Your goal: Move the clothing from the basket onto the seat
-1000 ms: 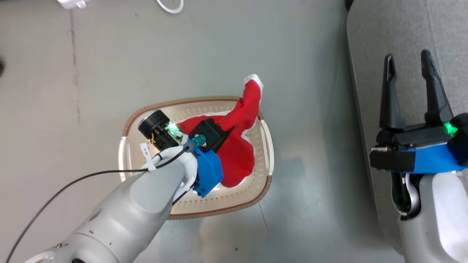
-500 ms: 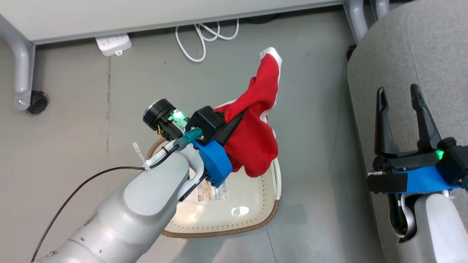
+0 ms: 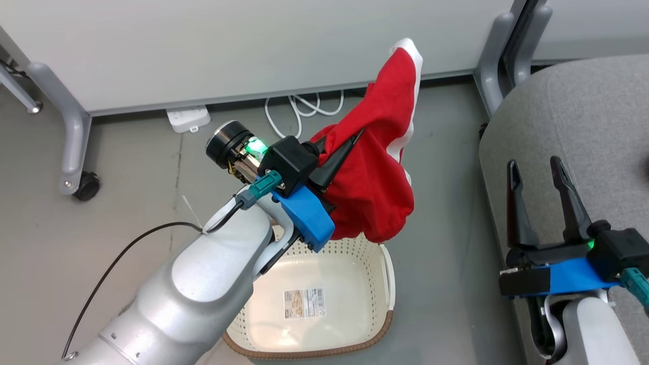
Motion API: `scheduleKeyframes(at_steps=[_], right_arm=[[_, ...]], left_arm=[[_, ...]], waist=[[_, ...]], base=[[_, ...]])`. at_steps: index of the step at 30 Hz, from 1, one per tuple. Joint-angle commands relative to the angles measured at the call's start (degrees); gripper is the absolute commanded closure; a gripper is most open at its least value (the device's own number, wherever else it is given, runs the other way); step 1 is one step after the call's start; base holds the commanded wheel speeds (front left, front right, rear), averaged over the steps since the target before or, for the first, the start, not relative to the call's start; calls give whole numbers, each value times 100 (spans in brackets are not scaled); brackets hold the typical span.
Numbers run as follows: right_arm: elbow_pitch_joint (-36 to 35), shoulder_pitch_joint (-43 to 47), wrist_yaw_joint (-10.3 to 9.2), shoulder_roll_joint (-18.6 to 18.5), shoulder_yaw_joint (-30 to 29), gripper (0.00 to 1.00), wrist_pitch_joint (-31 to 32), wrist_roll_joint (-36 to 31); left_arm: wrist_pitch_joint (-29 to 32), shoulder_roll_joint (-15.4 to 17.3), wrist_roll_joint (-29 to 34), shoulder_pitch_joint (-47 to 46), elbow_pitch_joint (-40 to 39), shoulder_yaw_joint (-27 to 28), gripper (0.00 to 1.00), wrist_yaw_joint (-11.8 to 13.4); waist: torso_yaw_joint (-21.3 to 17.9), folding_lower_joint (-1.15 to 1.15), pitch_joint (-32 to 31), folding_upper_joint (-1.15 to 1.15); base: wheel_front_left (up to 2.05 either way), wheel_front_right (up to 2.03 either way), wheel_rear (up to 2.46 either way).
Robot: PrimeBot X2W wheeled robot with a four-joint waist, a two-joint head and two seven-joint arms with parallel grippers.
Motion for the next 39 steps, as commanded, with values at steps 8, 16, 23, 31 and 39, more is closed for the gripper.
scheduleKeyframes(at_steps=[8,16,23,31,39], right_arm=[[68,339,-5,96,14,0,-2,53],[65,420,-5,136,48,0,-2,63],[33,403,-5,116,168,0,-2,31],[53,283,-5,-12,786,0,-2,15],[136,-11,-4,-162,1593,0,-2,51]], left_arm=[[25,59,-74,125,-205,32,100,31],[111,87,-129,199,-382,-27,100,76],[139,123,-162,237,-478,-40,100,132],[132,146,-198,208,-518,-45,100,189],[103,128,-194,98,-516,-50,100,208]], waist=[[74,1,-419,0],[110,1,-505,0],[116,1,-485,0],[89,1,-389,0],[86,1,-245,0]], base=[[0,0,0],[0,0,0],[0,0,0],[0,0,0],[0,0,0]])
